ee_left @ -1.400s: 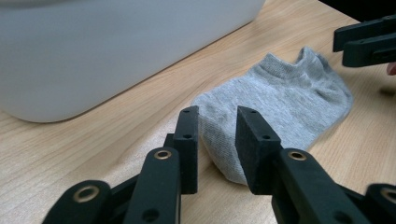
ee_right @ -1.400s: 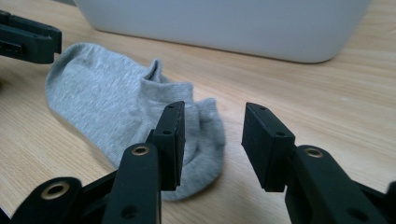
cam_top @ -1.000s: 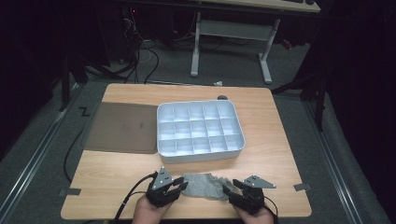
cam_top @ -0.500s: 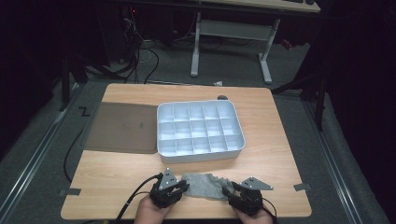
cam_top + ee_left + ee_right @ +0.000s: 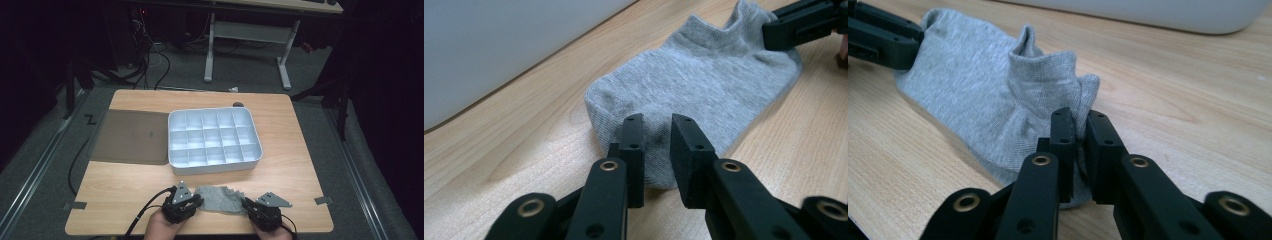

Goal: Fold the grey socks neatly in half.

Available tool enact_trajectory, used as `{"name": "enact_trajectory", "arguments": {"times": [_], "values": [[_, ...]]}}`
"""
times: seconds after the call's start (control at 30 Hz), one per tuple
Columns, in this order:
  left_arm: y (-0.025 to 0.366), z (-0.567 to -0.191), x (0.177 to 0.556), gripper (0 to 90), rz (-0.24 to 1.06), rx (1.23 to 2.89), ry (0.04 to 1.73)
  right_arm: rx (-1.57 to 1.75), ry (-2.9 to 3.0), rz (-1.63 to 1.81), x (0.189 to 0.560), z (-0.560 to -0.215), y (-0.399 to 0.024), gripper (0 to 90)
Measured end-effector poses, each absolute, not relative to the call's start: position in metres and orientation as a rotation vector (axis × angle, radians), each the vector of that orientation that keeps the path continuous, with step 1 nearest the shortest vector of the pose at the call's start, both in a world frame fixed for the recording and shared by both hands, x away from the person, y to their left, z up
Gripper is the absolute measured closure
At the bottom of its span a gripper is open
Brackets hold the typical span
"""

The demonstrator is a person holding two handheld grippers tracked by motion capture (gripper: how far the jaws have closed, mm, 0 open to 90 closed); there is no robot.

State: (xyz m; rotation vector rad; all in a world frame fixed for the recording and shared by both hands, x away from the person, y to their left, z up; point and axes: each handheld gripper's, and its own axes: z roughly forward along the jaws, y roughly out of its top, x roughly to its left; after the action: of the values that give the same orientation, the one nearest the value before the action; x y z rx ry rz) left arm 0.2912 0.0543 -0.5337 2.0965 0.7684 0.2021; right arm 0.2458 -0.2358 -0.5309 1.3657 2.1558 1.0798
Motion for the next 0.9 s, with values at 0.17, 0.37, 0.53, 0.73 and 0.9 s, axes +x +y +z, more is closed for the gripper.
{"name": "enact_trajectory", "arguments": {"times": [0.17,0.37,0.53,0.73,0.9], "values": [[0.056,-0.532,0.29,72.4,0.207,2.075,0.759,1.36,2.126,1.106,0.244,-0.526,-0.24,84.8],[0.066,-0.529,0.293,64.8,0.181,2.004,0.81,1.355,2.078,1.145,0.241,-0.518,-0.248,84.8],[0.069,-0.529,0.295,62.9,0.18,1.987,0.824,1.345,2.036,1.196,0.238,-0.507,-0.254,85.0],[0.068,-0.529,0.295,62.5,0.172,1.987,0.825,1.347,2.04,1.195,0.237,-0.503,-0.255,84.9],[0.058,-0.528,0.303,65.5,0.149,1.993,0.837,1.362,2.044,1.196,0.238,-0.502,-0.258,84.8]]}}
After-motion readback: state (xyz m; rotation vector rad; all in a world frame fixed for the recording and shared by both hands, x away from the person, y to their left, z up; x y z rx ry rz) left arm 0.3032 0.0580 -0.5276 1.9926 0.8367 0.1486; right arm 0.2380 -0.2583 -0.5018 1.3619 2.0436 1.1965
